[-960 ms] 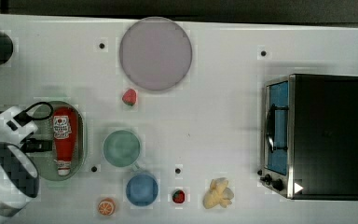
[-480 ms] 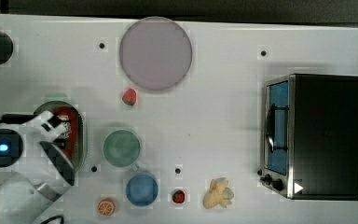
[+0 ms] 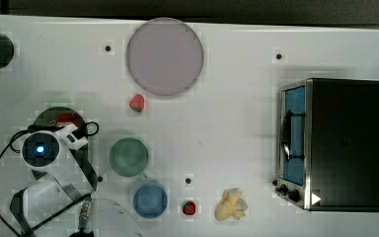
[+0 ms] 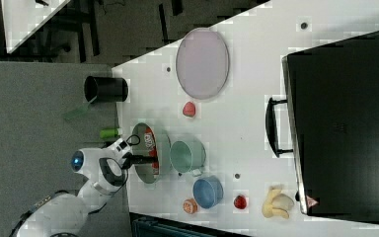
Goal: Pick ketchup from strainer and place it on the table
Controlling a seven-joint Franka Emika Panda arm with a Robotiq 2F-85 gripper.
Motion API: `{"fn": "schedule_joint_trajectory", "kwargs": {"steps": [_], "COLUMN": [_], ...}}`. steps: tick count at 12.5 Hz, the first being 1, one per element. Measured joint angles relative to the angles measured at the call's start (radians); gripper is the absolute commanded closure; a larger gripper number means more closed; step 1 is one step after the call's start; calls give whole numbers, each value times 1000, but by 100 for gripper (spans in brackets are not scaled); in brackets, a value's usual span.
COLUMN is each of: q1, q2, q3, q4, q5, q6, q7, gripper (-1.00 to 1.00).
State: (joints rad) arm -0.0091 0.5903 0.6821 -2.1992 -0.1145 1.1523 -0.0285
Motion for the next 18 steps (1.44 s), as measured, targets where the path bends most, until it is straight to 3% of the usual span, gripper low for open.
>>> {"fn": "schedule_joint_trajectory", "kwargs": {"steps": [1,4,9,12,14,17,18], "q1": [12,43,53,49,47,17,6], "q2": [16,25,12,-88,-211,-409,-453], "q3": [-14,-64,-67,-61,-61,-54,-57], "q4": [6,-6,-12,-25,-12,55,94], "q5": [0,-28,-53,-39,19,180,186], "q6": [6,62,69,-68,-205,-425,-479], "q7": [0,0,2,2,3,2,2], "gripper": [-92,-21,-17,-17,-17,-17,-17]}}
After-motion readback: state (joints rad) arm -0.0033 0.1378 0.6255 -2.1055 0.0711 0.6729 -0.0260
